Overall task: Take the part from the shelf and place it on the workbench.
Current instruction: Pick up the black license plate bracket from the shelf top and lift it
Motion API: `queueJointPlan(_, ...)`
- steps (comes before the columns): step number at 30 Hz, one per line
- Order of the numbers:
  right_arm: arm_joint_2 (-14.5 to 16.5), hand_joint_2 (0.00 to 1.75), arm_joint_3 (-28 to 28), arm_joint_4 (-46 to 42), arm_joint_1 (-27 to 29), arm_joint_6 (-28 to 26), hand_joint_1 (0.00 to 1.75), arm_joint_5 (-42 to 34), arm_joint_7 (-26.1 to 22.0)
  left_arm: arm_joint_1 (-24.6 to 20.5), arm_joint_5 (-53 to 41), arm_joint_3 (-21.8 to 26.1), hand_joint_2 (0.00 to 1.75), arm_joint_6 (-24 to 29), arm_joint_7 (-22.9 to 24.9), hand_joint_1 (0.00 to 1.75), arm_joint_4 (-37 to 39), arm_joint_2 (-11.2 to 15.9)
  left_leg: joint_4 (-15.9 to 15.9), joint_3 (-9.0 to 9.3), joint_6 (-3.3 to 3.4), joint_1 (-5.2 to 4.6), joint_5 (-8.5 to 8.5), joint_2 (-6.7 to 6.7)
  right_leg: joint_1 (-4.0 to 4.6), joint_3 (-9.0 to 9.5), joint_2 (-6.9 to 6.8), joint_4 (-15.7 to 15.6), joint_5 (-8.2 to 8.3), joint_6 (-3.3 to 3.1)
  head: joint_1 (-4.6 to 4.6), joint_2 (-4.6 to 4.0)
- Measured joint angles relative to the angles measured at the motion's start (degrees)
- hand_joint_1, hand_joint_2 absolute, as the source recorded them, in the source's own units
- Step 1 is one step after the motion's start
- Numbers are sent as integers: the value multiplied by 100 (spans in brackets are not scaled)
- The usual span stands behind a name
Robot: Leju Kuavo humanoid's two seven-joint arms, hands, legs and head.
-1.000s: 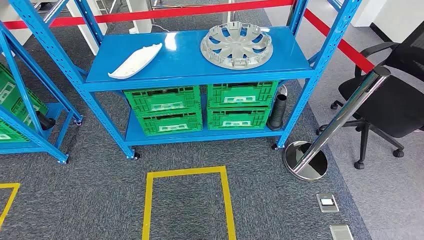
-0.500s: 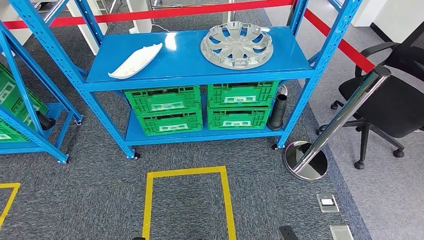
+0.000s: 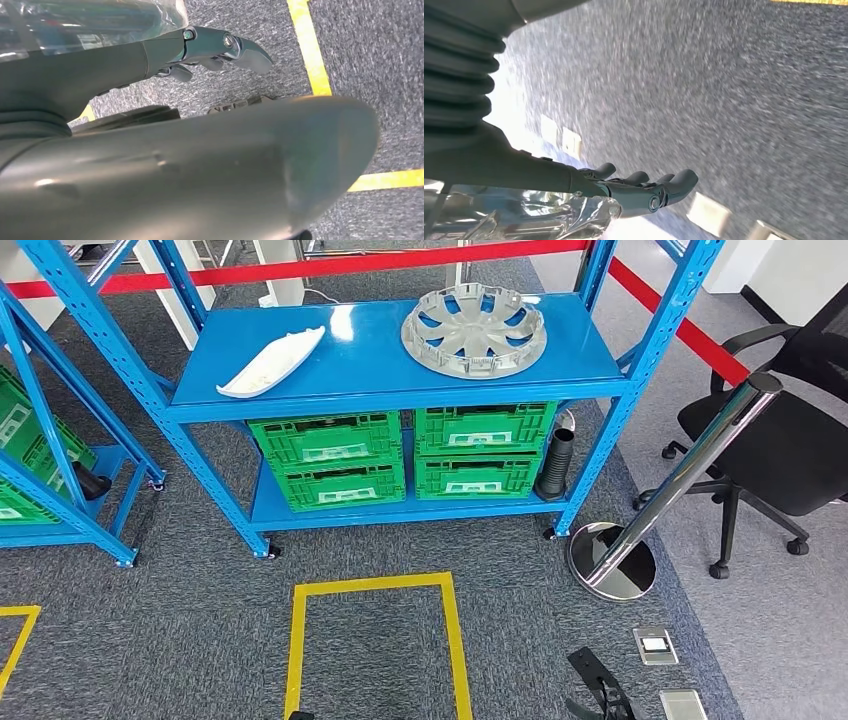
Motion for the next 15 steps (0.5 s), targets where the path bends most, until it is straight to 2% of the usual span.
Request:
queueJointPlan(7, -311, 175, -242, -822, -69, 452, 0, 1019, 309, -82, 225, -435, 0, 79, 38, 0, 60, -9, 1, -1, 1, 0, 1, 0, 0, 1, 0, 0, 3, 4, 2, 0)
queueJointPlan(15, -686, 175, -501, -1886, -426, 1015, 0, 2120, 630, -186, 437, -872, 0, 136, 70, 0, 125, -12, 3, -2, 6, -1, 4, 0, -1, 1, -1, 0, 7, 6, 2, 0)
